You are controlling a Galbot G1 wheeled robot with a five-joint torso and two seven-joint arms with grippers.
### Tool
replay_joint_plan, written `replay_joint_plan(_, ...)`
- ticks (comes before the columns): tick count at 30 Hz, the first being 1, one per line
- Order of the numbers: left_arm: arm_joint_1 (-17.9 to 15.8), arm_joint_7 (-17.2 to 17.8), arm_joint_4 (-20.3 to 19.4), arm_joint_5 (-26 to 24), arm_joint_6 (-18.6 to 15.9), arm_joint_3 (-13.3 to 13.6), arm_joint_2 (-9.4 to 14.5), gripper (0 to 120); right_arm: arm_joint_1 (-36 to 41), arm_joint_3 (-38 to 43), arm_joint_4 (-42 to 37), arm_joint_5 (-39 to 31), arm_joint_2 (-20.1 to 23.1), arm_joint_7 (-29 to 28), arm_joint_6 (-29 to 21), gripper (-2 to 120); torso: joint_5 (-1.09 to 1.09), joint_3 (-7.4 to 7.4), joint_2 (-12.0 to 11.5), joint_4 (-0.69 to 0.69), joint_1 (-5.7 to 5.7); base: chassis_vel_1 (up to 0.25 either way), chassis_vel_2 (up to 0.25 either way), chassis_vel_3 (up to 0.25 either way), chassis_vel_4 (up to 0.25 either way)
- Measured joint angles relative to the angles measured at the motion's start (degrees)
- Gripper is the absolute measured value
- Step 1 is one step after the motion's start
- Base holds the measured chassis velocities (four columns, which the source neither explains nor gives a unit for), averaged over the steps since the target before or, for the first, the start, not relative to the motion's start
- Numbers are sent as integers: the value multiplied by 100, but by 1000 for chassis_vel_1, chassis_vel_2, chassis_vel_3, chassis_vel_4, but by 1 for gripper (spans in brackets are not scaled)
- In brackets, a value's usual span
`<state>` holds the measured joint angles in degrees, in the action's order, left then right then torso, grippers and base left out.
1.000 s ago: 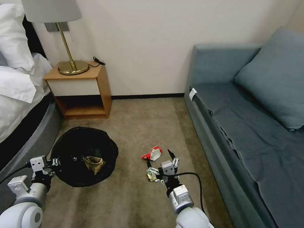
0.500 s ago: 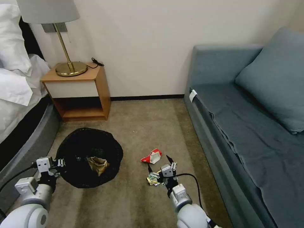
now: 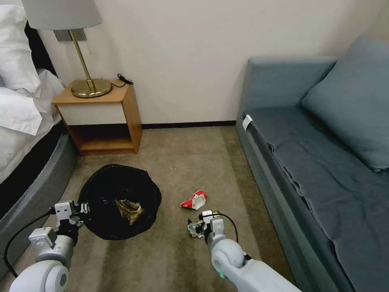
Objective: Pick up the trash bin, then pick up the garbage on the floor and place it into the trash bin.
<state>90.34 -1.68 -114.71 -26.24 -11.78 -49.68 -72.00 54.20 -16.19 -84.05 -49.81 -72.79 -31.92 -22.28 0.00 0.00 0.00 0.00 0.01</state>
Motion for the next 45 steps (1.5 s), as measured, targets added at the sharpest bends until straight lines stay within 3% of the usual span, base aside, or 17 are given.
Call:
replay_joint_plan(5, -16, -15, 25, -17, 20, 21, 14, 1, -191, 225, 410, -509, -274, -301, -176, 100, -1, 0, 0, 0, 0, 0, 0, 0, 0)
replay_joint_plan(14, -59, -30, 98, -38, 37, 48, 87, 1, -281, 543, 853, -559, -427, -528, -247, 100, 0, 0, 0, 0, -1, 0, 0, 0, 0)
replay_joint_plan(28, -77, -51, 142, 3, 76, 142, 15, 1, -415, 761, 1787, -222, -515, -130, 11, 100, 1, 0, 0, -1, 0, 0, 0, 0, 0)
replay_joint_plan(45, -38, -83, 182, 22, 135, 121, 36, 1, -533, 696, 2213, -38, -681, 119, 198, 100, 0, 0, 0, 0, 0, 0, 0, 0, 0)
